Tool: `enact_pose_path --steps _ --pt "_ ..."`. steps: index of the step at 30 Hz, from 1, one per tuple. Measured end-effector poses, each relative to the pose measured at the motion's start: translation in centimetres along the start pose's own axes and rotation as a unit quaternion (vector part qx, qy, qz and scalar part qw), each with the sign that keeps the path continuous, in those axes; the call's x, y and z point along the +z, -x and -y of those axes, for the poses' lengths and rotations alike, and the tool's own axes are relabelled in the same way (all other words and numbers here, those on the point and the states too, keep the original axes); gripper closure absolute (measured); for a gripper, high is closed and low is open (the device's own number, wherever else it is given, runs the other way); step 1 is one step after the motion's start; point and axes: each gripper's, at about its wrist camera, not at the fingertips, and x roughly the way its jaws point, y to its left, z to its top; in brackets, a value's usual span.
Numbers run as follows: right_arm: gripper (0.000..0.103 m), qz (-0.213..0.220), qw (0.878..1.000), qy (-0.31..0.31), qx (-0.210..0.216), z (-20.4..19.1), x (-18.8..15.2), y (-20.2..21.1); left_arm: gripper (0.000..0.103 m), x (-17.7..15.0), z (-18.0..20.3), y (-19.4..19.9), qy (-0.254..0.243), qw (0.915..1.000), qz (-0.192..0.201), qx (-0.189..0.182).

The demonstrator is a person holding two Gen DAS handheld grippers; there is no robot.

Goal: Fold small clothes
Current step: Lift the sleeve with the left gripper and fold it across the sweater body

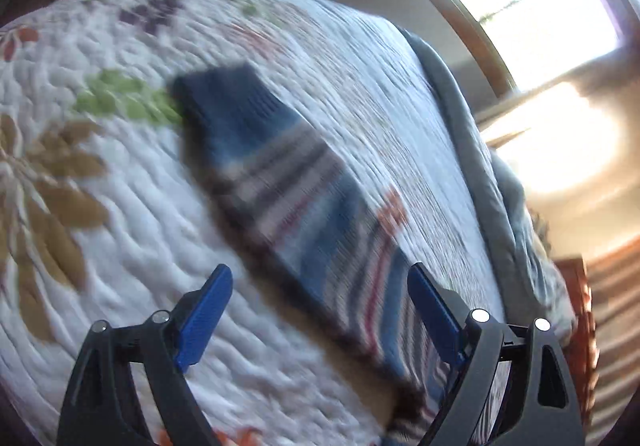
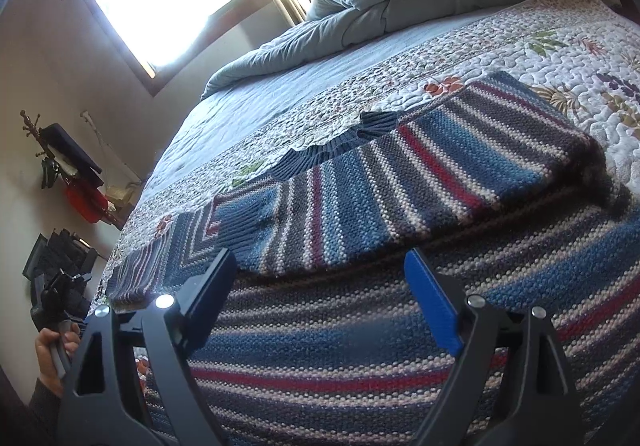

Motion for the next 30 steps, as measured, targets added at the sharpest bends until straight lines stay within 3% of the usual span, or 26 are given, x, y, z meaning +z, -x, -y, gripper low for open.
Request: enact_pose_path --steps 5,14,20,21,22,27,30 --pt "0.016 -0.004 1.000 0.007 -0.005 0.0 -0.2 -0.6 0.014 3.8 -3.3 -1.6 0.032 0.9990 0.027 0.016" --pt "0.016 -0.015 0.999 0.027 -0.018 -0.7 -1.2 -2.0 0.017 7.2 -3.9 -6.2 0.030 0.9990 0.030 0.016" --pt "0.016 -0.007 0.999 0.033 -0.020 -0.9 -1.1 -1.6 0.057 8.2 -4.7 -6.6 0.026 0.9987 0.022 0.038" --pt "0.016 -0.007 0.999 0.031 -0.020 -0.8 -1.1 -1.6 0.069 8.1 -5.0 -6.4 0.028 0.9987 0.021 0.037" --pt "0.016 -0.008 0.999 0.031 -0.020 -0.8 -1.1 -1.6 0.088 8.3 -5.2 -6.4 0.030 0.9989 0.016 0.032" --pt "0.016 -0.001 0.999 0.040 -0.022 -1.0 -0.7 -1.0 0.094 7.3 -4.1 -4.1 0.016 0.9989 0.038 0.023" --pt "0.016 0.005 0.999 0.041 -0.022 -0.8 -0.4 -0.4 0.095 6.8 -1.4 -1.9 -0.008 0.9985 0.055 0.002"
